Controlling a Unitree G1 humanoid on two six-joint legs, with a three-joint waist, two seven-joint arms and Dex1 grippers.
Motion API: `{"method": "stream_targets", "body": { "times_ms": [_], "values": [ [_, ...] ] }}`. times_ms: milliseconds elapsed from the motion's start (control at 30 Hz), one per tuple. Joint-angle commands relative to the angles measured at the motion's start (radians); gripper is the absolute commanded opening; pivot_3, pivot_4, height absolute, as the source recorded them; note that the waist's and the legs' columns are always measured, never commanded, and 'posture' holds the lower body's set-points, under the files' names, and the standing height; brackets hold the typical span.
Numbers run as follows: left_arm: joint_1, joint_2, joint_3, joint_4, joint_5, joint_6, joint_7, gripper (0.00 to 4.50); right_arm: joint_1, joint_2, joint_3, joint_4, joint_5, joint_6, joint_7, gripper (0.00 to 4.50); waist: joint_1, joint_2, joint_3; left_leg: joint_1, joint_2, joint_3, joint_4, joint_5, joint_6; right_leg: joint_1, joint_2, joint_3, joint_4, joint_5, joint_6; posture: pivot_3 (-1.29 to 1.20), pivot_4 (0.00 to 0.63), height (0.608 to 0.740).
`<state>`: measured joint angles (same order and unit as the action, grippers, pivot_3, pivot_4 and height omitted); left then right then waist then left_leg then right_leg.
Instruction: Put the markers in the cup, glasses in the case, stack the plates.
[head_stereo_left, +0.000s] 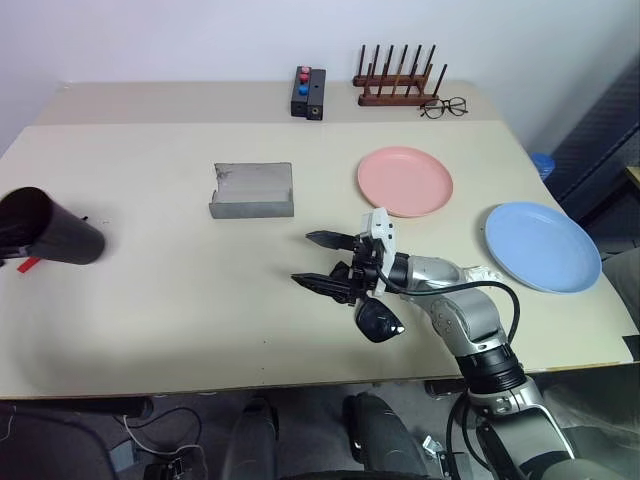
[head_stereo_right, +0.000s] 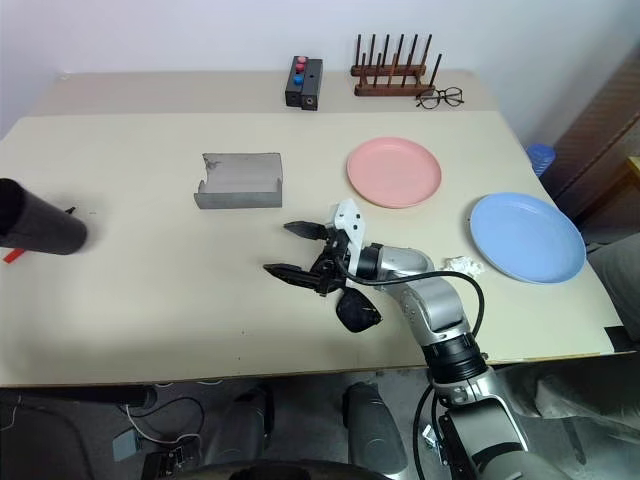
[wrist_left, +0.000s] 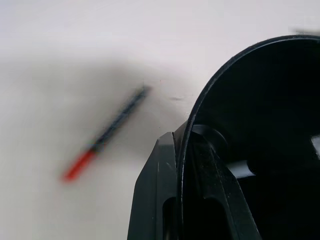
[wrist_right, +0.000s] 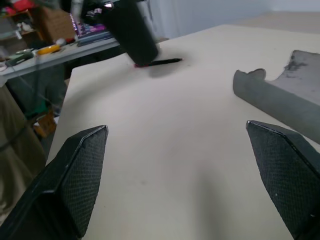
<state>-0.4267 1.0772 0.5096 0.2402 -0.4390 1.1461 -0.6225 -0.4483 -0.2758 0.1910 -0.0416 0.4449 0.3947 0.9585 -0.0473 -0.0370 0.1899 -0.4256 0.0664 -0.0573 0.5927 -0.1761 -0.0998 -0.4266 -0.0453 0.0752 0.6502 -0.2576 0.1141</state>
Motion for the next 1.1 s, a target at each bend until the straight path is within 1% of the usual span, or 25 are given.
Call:
{"method": "stream_targets", "body": {
  "times_ms": [33, 167, 300, 400, 533, 800, 967, 1033, 1100],
  "values": [
    [-0.092, -0.012, -0.047, 0.023, 0.035, 0.052, 0.091, 0.05, -0.012, 0.007, -0.011, -0.017, 0.004, -0.021, -0.001, 4.5, -0.001, 0.0, 0.0, 0.0, 0.0, 0.0, 0.0, 0.0, 0.0, 0.0, 0.0, 0.0, 0.0, 0.0, 0.0, 0.0, 0.15, 0.74],
    [-0.195, -0.054, -0.093, 0.095, 0.052, 0.077, 0.148, 0.05, 0.003, 0.004, -0.012, -0.03, 0.004, -0.021, -0.007, 4.5, 0.002, 0.0, 0.0, 0.0, 0.0, -0.001, 0.0, 0.0, 0.0, 0.0, 0.0, 0.0, 0.001, 0.0, 0.001, 0.0, 0.15, 0.74],
    [-0.233, -0.07, -0.119, 0.115, 0.061, 0.094, 0.168, 0.05, 0.009, 0.005, -0.013, -0.041, 0.005, -0.017, -0.016, 4.5, 0.003, 0.0, 0.0, 0.0, 0.0, -0.001, 0.001, 0.0, 0.0, 0.0, 0.0, 0.0, 0.001, 0.0, 0.001, 0.0, 0.15, 0.74],
    [-0.254, -0.075, -0.114, 0.12, 0.06, 0.107, 0.18, 0.93, 0.013, 0.003, -0.013, -0.044, 0.006, -0.018, -0.018, 4.5, 0.004, 0.0, 0.0, 0.0, 0.0, -0.001, 0.001, 0.0, 0.0, 0.0, 0.0, 0.0, 0.002, 0.0, 0.001, 0.0, 0.15, 0.74],
    [-0.29, -0.08, -0.085, 0.117, 0.048, 0.131, 0.19, 2.92, 0.014, 0.002, -0.012, -0.045, 0.007, -0.016, -0.019, 4.5, 0.003, 0.0, 0.0, 0.0, 0.0, -0.001, 0.001, 0.0, 0.0, 0.0, 0.0, 0.0, 0.002, 0.0, 0.001, 0.0, 0.15, 0.74],
    [-0.377, -0.071, -0.003, 0.114, 0.021, 0.153, 0.216, 2.92, 0.007, 0.007, -0.006, -0.036, 0.006, -0.018, -0.014, 4.5, 0.003, -0.001, 0.0, 0.0, 0.0, -0.002, 0.001, 0.0, 0.0, 0.0, 0.0, -0.001, 0.002, 0.0, 0.001, 0.0, 0.15, 0.74],
    [-0.413, -0.045, 0.003, 0.118, 0.023, 0.148, 0.212, 2.92, 0.004, 0.008, -0.005, -0.033, 0.006, -0.018, -0.011, 4.5, 0.002, -0.001, 0.0, 0.0, 0.0, -0.002, 0.002, 0.0, 0.0, 0.0, 0.0, -0.001, 0.002, 0.0, 0.001, 0.0, 0.15, 0.74],
    [-0.412, -0.028, 0.002, 0.115, 0.025, 0.129, 0.204, 2.92, 0.004, 0.008, -0.005, -0.032, 0.006, -0.019, -0.011, 4.5, 0.002, -0.001, 0.0, 0.0, 0.0, -0.002, 0.001, 0.0, 0.0, 0.0, 0.0, -0.001, 0.002, 0.0, 0.001, 0.0, 0.15, 0.74],
    [-0.396, -0.007, 0.014, 0.115, 0.037, 0.068, 0.198, 2.92, 0.004, 0.008, -0.006, -0.032, 0.005, -0.019, -0.012, 4.5, 0.002, -0.001, 0.0, 0.0, 0.0, -0.002, 0.001, 0.0, 0.0, 0.0, 0.0, -0.001, 0.002, 0.0, 0.001, 0.0, 0.15, 0.74]
  ]
}}
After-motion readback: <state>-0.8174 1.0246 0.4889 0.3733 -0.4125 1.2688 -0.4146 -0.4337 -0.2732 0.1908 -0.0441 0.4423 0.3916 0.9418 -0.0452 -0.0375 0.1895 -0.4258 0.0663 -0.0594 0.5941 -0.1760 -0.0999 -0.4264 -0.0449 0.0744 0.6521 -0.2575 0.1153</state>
